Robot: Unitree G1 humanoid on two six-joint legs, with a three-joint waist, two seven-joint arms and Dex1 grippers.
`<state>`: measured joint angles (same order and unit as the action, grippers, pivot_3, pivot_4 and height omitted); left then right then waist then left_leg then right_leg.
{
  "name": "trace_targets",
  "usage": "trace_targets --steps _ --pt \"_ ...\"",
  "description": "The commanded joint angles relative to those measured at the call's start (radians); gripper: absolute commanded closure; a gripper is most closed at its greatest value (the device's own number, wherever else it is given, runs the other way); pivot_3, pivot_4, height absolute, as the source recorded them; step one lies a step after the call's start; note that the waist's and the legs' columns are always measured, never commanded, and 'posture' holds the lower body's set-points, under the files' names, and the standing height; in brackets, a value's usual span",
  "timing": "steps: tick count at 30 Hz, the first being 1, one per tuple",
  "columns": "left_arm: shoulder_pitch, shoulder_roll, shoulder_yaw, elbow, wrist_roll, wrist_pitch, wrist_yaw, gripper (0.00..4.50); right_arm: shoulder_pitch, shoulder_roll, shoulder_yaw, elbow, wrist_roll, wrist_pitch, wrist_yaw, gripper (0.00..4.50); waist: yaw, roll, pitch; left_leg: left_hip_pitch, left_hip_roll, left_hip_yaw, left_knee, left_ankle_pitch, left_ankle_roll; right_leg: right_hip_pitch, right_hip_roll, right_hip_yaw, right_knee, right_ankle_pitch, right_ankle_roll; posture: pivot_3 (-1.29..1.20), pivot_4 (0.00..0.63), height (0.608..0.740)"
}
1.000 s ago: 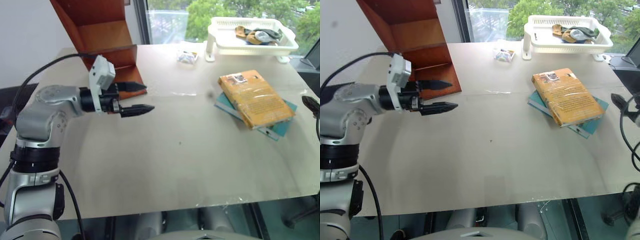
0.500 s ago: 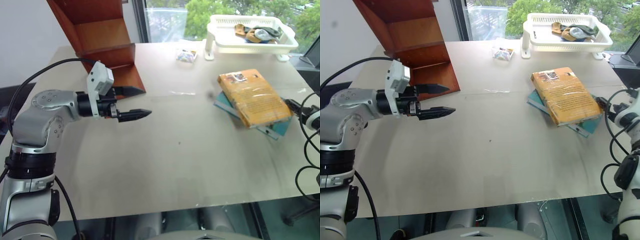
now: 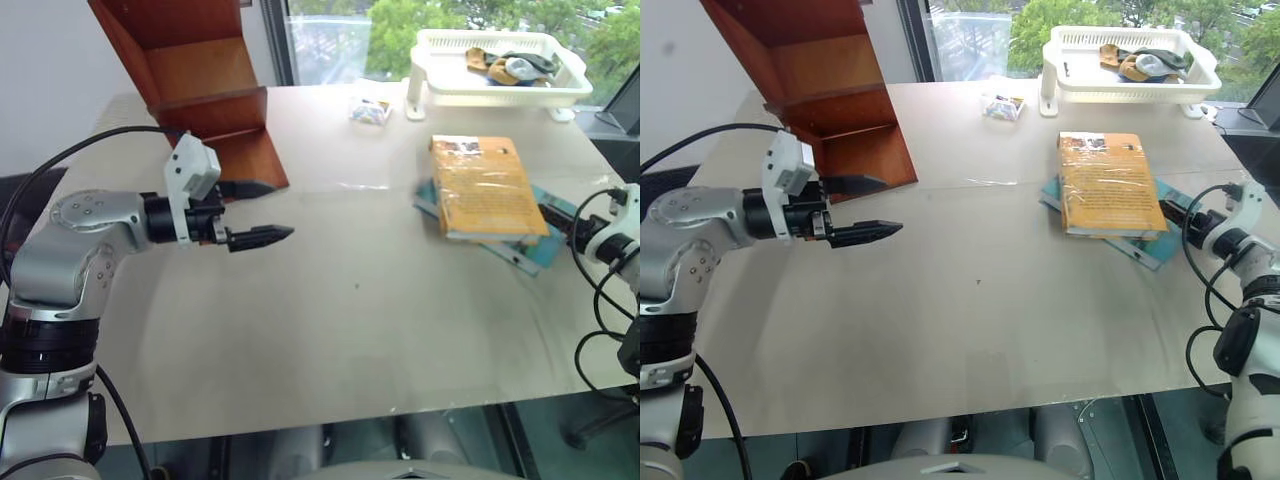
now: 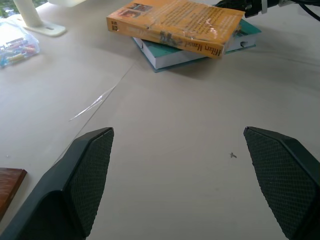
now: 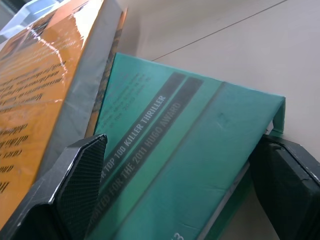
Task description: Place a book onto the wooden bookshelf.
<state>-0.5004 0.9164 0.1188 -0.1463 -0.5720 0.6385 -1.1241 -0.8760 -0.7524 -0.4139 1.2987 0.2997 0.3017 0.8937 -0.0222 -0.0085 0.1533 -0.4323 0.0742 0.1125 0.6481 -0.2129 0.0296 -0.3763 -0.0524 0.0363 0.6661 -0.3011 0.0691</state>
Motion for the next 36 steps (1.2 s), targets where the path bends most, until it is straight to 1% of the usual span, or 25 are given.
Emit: trace_targets --steps 1,7,10,13,17,20,24,28,30,36 --pt "-0.007 0.017 0.034 -0.027 -0.004 -0.011 0.007 0.07 0.031 0.029 0.05 -0.026 -0.036 -0.002 0.09 0.0 -0.002 0.0 0.0 0.0 0.0 0.0 0.0 0.0 0.0 0.0 0.0 0.0 0.0 0.0 0.0 0.0 0.15 0.74" --pt "-0.02 0.012 0.014 -0.008 0.008 -0.022 0.004 0.07 0.087 0.075 0.154 -0.079 -0.11 -0.069 0.174 0.0 -0.019 -0.003 -0.001 0.001 0.0 0.0 0.001 0.0 0.0 0.0 0.0 0.0 0.002 0.0 0.0 0.0 0.15 0.74" --pt "-0.031 0.008 0.003 0.002 0.014 -0.028 0.001 0.07 0.096 0.088 0.173 -0.084 -0.128 -0.107 0.153 0.0 -0.023 -0.006 -0.003 0.002 0.001 0.0 0.001 0.0 0.0 0.0 0.001 0.001 0.004 0.0 0.0 0.0 0.15 0.74" --pt "-0.039 0.009 -0.002 0.009 0.022 -0.032 -0.004 0.07 0.089 0.08 0.154 -0.082 -0.106 -0.104 0.138 0.0 -0.022 -0.008 -0.004 0.003 0.001 0.0 0.002 0.0 0.0 0.0 0.001 0.001 0.006 0.0 0.0 0.0 0.15 0.74" --pt "-0.026 0.013 0.006 0.006 0.027 -0.038 -0.009 0.07 0.073 0.046 0.095 -0.077 -0.059 -0.088 0.083 0.0 -0.02 -0.008 -0.004 0.004 0.001 0.001 0.003 0.0 0.0 0.0 0.0 0.002 0.008 0.0 0.0 0.0 0.15 0.74" --pt "-0.011 0.008 0.012 -0.005 0.026 -0.036 -0.004 0.07 0.067 0.03 0.072 -0.089 -0.039 -0.091 0.08 0.0 -0.018 -0.008 -0.004 0.003 0.0 0.001 0.003 0.0 0.0 0.0 0.0 0.002 0.009 0.0 0.0 0.0 0.15 0.74" --pt "-0.003 0.0 0.007 -0.006 0.029 -0.041 0.0 0.07 0.056 0.033 0.077 -0.091 -0.048 -0.094 0.056 0.0 -0.014 -0.008 -0.003 0.003 0.0 0.001 0.004 0.0 0.0 -0.001 -0.001 0.002 0.01 0.0 0.0 0.0 0.15 0.74" --pt "-0.014 -0.002 -0.003 0.003 0.039 -0.048 -0.004 0.07 0.036 0.043 0.086 -0.072 -0.068 -0.116 -0.036 0.0 -0.014 -0.008 -0.003 0.002 0.0 0.001 0.004 0.0 0.0 -0.001 -0.001 0.002 0.01 0.0 0.0 0.0 0.15 0.74" --pt "-0.019 0.004 -0.001 0.005 0.041 -0.05 -0.008 0.07 0.022 0.04 0.085 -0.07 -0.069 -0.12 -0.061 0.0 -0.015 -0.008 -0.003 0.003 0.0 0.001 0.004 0.0 0.0 -0.001 -0.001 0.002 0.01 0.0 0.0 0.0 0.15 0.74" --pt "0.0 0.01 0.009 -0.005 0.041 -0.048 -0.003 0.07 -0.022 0.016 0.023 -0.081 -0.011 -0.098 -0.087 0.0 -0.014 -0.008 -0.002 0.002 0.0 0.001 0.004 0.0 0.0 -0.002 -0.001 0.002 0.01 0.0 0.0 0.0 0.15 0.74"
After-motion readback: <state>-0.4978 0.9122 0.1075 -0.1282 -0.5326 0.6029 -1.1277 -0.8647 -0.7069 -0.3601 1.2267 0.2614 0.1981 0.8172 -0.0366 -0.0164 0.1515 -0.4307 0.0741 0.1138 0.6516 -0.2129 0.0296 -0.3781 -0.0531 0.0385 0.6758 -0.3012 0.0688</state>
